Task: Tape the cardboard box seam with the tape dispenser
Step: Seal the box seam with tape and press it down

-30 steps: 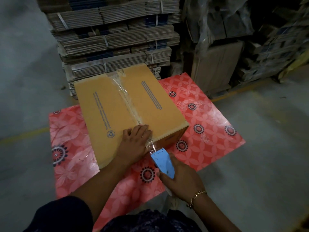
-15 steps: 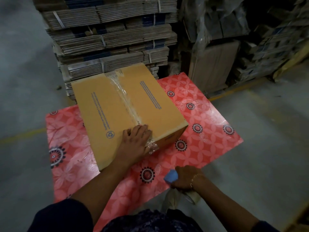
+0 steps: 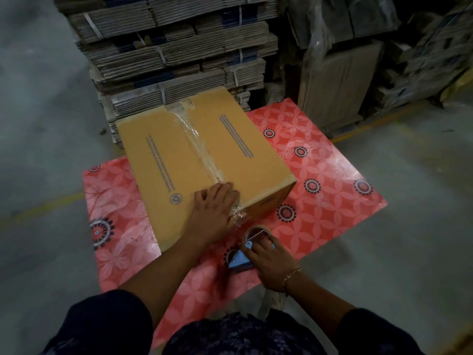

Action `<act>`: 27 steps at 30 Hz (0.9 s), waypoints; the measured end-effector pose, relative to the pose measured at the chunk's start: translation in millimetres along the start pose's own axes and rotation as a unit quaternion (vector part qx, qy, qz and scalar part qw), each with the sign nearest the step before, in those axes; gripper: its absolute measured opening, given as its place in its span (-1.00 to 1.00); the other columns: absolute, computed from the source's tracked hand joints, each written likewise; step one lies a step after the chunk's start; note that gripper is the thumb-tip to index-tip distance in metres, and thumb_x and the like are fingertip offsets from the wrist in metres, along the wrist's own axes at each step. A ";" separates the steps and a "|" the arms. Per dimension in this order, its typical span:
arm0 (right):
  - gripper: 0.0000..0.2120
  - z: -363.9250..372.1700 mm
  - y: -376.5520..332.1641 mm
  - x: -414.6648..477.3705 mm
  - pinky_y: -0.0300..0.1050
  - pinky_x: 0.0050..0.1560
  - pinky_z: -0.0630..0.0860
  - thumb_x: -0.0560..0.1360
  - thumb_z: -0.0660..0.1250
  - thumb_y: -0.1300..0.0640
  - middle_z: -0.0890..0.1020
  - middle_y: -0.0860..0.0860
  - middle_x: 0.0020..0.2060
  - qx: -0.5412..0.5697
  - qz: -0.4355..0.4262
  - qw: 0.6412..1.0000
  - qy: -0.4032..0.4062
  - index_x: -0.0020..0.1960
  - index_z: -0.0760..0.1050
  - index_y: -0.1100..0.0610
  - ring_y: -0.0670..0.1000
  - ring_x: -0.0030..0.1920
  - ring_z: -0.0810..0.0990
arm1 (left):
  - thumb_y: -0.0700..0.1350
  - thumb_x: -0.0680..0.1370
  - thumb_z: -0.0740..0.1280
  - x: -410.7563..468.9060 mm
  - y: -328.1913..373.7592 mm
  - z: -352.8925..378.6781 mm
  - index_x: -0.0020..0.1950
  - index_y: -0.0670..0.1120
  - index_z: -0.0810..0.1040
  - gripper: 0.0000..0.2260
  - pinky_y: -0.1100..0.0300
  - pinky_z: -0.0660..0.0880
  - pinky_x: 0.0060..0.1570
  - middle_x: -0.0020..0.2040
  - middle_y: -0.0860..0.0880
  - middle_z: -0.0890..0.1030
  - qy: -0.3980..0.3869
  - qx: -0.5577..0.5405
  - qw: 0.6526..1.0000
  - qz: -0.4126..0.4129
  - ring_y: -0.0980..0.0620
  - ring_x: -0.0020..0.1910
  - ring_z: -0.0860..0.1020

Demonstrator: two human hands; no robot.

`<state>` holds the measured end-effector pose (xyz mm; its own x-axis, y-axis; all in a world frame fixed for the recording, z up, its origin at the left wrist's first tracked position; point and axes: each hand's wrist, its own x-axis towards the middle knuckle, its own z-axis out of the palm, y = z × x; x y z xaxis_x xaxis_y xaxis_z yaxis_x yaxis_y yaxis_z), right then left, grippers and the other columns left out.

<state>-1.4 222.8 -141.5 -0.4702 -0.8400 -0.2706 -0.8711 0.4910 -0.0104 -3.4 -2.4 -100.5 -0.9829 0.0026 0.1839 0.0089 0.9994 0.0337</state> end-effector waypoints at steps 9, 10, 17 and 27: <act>-0.75 -68.5 16.3 31.3 -0.15 -0.16 0.51 0.56 0.33 -0.05 0.66 0.02 -0.21 0.663 0.302 0.672 0.131 -0.11 0.64 0.11 -0.09 -0.25 0.61 | 0.30 0.56 0.20 0.1 -0.5 -2.8 0.40 0.03 0.45 -0.49 -0.11 0.34 0.20 0.48 -0.02 0.47 -0.017 0.000 1.000 -0.001 -0.08 0.41 0.45; -0.77 -71.0 20.8 39.7 -0.10 -0.09 0.52 0.55 0.35 -0.02 0.68 0.03 -0.21 0.690 0.309 0.645 0.114 -0.14 0.66 0.10 -0.04 -0.20 0.62 | 0.29 0.56 0.20 -0.5 -0.7 -3.0 0.40 0.03 0.45 -0.49 -0.11 0.34 0.19 0.48 -0.03 0.47 -0.018 0.001 1.000 0.001 -0.09 0.41 0.45; -0.78 -68.7 24.2 49.6 -0.24 -0.17 0.53 0.47 0.44 0.30 0.68 -0.08 -0.33 0.651 0.308 0.682 0.130 -0.30 0.62 0.05 -0.21 -0.31 0.61 | 0.26 0.53 0.25 1.1 -0.7 -7.6 0.40 0.01 0.44 -0.49 -0.10 0.36 0.15 0.47 -0.04 0.48 -0.027 0.012 0.999 0.013 -0.10 0.39 0.47; -0.86 -64.6 23.0 52.5 -0.21 -0.28 0.47 0.51 0.33 0.26 0.67 0.06 -0.26 0.597 0.303 0.732 0.125 -0.16 0.62 0.11 -0.02 -0.28 0.57 | -0.09 0.55 0.32 -13.9 -0.8 -4.7 0.35 -0.07 0.51 -0.63 -0.17 0.42 0.26 0.33 -0.13 0.58 0.112 0.001 0.974 0.197 -0.19 0.32 0.53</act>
<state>-55.3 175.0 -93.8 -0.8601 -0.3268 -0.3917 0.1836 0.5182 -0.8354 11.1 -3.4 -98.5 -0.8390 0.3778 0.3916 0.3762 0.9227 -0.0841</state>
